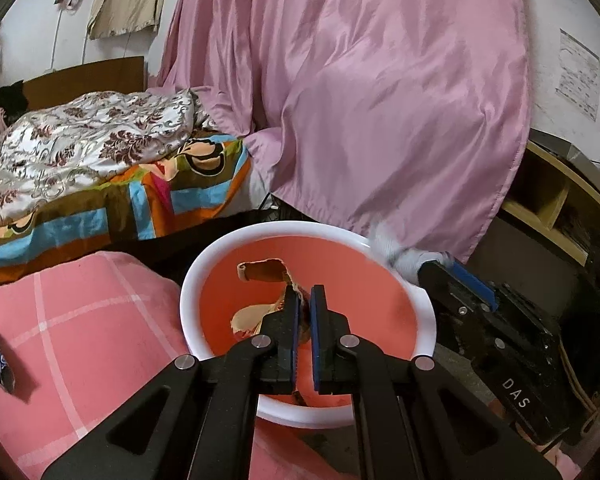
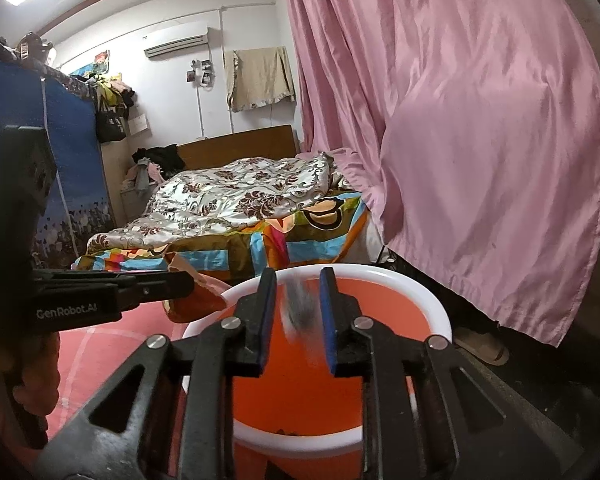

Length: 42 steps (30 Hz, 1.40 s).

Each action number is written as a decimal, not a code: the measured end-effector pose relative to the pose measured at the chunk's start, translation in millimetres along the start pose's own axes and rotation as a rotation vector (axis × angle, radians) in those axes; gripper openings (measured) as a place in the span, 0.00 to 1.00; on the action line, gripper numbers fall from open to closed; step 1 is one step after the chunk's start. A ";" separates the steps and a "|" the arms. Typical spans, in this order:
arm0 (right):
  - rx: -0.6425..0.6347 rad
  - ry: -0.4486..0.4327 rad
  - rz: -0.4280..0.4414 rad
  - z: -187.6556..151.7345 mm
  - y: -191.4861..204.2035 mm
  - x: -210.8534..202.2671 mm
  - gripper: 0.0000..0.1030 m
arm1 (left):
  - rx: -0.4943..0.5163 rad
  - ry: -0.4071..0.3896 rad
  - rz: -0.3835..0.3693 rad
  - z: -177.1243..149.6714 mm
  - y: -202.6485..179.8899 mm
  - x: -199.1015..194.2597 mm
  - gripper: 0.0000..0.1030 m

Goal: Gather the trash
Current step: 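Drop the brown wrapper from the left tool into the orange bucket while the right tool drops the grey roll, then bring both tools back over the remaining trash on the bedspread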

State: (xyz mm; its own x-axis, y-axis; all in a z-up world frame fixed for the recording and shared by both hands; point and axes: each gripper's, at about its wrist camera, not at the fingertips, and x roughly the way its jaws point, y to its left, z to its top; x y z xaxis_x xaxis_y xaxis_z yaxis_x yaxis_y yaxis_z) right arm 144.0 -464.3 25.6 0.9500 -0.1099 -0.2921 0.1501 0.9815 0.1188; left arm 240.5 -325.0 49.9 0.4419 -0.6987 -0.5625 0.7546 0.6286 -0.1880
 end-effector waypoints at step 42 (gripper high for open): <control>0.006 -0.328 0.214 41.6 115.8 -27.6 1.00 | -0.172 -0.404 0.445 -46.0 79.2 -193.6 0.93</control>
State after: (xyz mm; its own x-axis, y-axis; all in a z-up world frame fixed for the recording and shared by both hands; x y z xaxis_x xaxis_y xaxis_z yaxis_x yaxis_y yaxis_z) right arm 146.5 -354.1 86.9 0.9969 0.0516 0.0591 -0.0600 0.9868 0.1501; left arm 192.4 -124.2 107.0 0.8699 -0.4097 -0.2746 0.3817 0.9119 -0.1511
